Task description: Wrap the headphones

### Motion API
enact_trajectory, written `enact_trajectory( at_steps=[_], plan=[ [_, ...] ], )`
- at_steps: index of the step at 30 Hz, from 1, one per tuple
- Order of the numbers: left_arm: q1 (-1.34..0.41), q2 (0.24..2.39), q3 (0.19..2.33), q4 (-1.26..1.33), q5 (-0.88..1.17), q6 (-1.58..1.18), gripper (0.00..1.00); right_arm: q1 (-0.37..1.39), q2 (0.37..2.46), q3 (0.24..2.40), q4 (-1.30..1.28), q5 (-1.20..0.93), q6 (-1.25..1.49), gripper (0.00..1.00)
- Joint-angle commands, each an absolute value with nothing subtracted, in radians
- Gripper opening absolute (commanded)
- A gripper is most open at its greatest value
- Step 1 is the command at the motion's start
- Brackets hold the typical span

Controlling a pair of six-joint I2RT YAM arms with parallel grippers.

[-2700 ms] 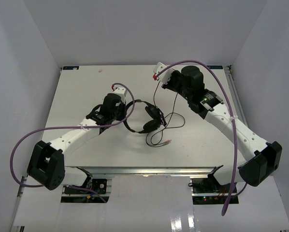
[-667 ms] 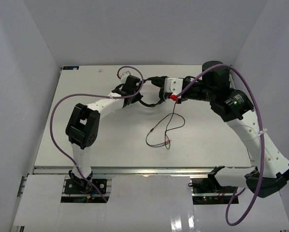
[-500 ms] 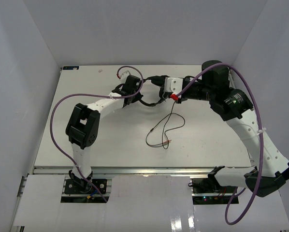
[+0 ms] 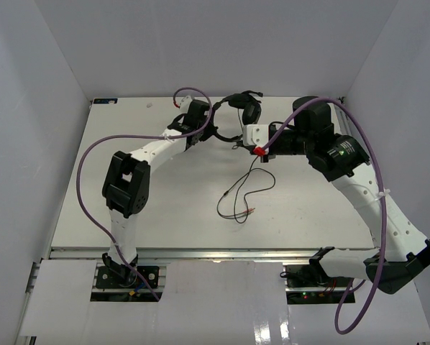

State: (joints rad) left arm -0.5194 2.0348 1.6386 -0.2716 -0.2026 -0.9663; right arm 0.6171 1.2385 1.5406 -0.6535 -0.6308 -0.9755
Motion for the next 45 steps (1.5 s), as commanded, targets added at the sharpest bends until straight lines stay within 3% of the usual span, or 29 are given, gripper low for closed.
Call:
enact_trajectory(
  at_steps=[1,15,24,35,41,45],
  plan=[
    [-0.517,2.049,1.668,-0.265,-0.178,-0.999,0.00,0.623,1.218,1.554,-0.637,-0.657,-0.962,0.08],
    [-0.557,2.058,1.556,-0.265,-0.301,-0.723,0.00,0.603,1.207,1.616,-0.624,-0.484,-0.989,0.08],
    [-0.568,1.840,1.313,-0.083,-0.333,-0.291,0.00,0.571,1.201,1.565,-0.531,-0.271,-0.996,0.08],
    [-0.568,1.491,0.964,0.135,-0.041,0.222,0.00,0.526,1.230,1.489,-0.422,-0.170,-0.994,0.08],
    [-0.569,1.326,0.854,0.122,0.216,0.330,0.00,0.493,1.292,1.513,-0.357,-0.172,-0.922,0.08],
    [-0.569,1.226,0.796,0.128,0.270,0.325,0.00,0.447,1.332,1.515,-0.326,-0.202,-0.869,0.08]
  ],
)
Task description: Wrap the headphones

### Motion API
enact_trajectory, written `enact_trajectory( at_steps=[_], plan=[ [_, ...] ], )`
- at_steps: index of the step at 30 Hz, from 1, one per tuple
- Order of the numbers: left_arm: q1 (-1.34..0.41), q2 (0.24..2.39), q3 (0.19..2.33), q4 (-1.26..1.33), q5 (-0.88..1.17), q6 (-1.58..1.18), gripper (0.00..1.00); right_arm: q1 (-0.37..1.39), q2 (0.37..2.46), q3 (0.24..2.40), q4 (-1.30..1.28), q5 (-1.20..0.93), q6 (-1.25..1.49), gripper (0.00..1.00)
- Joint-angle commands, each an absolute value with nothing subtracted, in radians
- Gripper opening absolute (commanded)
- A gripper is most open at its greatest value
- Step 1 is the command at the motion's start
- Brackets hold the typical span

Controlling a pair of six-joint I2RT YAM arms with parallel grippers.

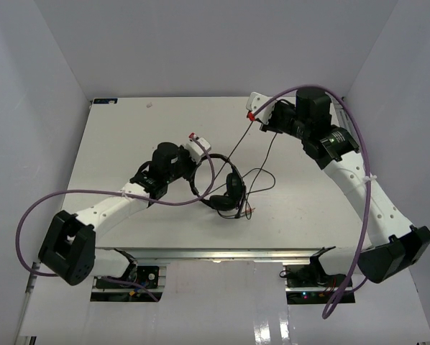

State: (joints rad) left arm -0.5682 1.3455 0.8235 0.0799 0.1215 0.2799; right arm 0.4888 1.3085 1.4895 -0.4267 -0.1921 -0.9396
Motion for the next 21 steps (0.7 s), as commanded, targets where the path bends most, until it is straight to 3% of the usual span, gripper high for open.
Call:
enact_trajectory(
  at_steps=[1,11,21],
  plan=[
    [-0.569,1.189,0.788,0.131,0.279,0.312,0.00,0.422,1.339,1.507,-0.315,-0.217,-0.843,0.08],
    [-0.569,1.077,0.792,0.091,0.290,0.222,0.00,0.278,1.305,1.350,-0.221,-0.411,-0.706,0.08],
    [-0.569,1.104,0.844,0.034,0.245,0.211,0.00,0.233,1.243,1.276,-0.152,-0.511,-0.640,0.08]
  ],
)
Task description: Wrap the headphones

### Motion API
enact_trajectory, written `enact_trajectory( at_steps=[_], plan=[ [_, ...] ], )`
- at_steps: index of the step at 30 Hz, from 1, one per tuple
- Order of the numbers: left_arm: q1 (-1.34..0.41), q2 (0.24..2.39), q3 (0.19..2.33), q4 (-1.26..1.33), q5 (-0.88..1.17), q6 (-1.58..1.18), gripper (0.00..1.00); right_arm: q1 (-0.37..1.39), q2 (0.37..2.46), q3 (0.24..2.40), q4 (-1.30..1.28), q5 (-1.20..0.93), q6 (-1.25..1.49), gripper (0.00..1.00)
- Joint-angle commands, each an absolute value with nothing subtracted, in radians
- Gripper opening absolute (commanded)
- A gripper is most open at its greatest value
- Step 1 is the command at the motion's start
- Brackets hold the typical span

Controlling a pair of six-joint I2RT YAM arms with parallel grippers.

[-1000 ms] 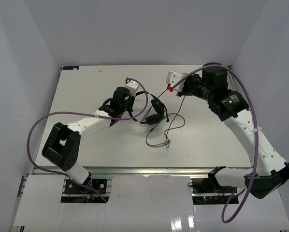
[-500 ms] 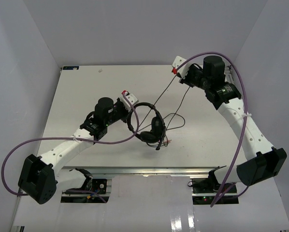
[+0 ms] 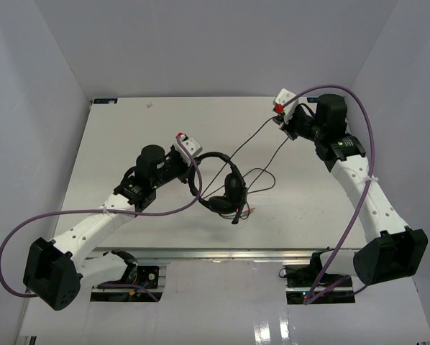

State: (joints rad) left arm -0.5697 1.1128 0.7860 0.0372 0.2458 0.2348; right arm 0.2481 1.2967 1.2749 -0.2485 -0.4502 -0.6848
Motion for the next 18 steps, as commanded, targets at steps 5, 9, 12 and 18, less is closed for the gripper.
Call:
enact_trajectory(
  at_steps=[5,9,12,18],
  plan=[
    [-0.569,1.082,0.866,0.028,0.275,0.176,0.00,0.212,1.250,1.246,-0.119,-0.512,-0.620,0.08],
    [-0.569,1.040,0.920,0.009,0.339,0.117,0.00,0.201,1.279,1.196,-0.086,-0.532,-0.589,0.08],
    [-0.569,1.012,0.970,0.005,0.368,0.048,0.00,0.191,1.301,1.161,-0.048,-0.570,-0.558,0.08],
    [-0.569,0.996,1.122,0.012,0.331,-0.176,0.00,0.176,1.366,1.086,0.104,-0.746,-0.387,0.08]
  ],
)
